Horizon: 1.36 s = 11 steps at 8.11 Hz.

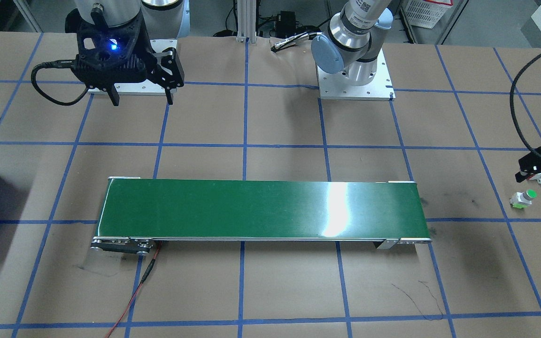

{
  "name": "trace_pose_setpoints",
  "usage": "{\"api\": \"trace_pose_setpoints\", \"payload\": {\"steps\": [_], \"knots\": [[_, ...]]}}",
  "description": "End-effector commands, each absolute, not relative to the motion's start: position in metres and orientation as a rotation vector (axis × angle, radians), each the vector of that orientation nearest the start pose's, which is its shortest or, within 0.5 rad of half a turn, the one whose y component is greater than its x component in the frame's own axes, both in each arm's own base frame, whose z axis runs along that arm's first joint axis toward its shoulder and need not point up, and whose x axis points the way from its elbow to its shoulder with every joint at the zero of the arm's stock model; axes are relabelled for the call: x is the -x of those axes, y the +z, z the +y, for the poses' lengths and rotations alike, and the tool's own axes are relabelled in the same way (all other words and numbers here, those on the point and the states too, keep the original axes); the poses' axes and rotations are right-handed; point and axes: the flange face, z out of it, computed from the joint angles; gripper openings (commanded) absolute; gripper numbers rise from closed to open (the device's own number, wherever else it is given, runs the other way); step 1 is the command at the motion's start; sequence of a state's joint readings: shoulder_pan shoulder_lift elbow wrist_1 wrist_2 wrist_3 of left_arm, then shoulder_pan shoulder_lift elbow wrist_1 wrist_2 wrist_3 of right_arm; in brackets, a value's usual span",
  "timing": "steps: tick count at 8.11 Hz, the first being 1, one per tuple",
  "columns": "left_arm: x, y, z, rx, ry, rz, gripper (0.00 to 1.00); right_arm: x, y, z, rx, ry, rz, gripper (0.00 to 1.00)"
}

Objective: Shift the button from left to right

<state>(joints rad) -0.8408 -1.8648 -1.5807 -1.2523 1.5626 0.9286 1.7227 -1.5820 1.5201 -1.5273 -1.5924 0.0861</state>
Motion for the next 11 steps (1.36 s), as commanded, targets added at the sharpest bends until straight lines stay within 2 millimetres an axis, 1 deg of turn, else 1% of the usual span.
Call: {"api": "trace_pose_setpoints", "payload": {"steps": [1,2,3,4,5,6,7,8,11], "knots": [[-0.385,0.298,-0.516,-0.330,-0.020,3.103,1.00,-0.204,0.514,-0.463,0.085,-0.031,3.152,1.00],[-0.395,0.277,-0.521,-0.347,-0.029,3.090,1.00,-0.203,0.514,-0.463,0.082,-0.032,3.156,1.00],[-0.396,0.261,-0.522,-0.352,-0.005,3.109,1.00,-0.204,0.513,-0.463,0.085,-0.028,3.157,1.00],[-0.396,0.250,-0.521,-0.351,0.024,3.120,1.00,-0.204,0.512,-0.463,0.085,-0.025,3.157,1.00],[-0.398,0.245,-0.519,-0.357,0.067,3.110,1.00,-0.204,0.511,-0.462,0.085,-0.023,3.159,1.00],[-0.399,0.235,-0.520,-0.359,0.083,3.119,1.00,-0.203,0.512,-0.463,0.082,-0.028,3.157,1.00],[-0.402,0.216,-0.521,-0.362,0.110,3.134,1.00,-0.203,0.510,-0.463,0.082,-0.023,3.157,1.00],[-0.405,0.203,-0.519,-0.354,0.176,3.123,1.00,-0.203,0.510,-0.463,0.082,-0.023,3.159,1.00],[-0.407,0.201,-0.520,-0.342,0.167,3.115,1.00,-0.203,0.509,-0.464,0.080,-0.016,3.159,1.00]]}}
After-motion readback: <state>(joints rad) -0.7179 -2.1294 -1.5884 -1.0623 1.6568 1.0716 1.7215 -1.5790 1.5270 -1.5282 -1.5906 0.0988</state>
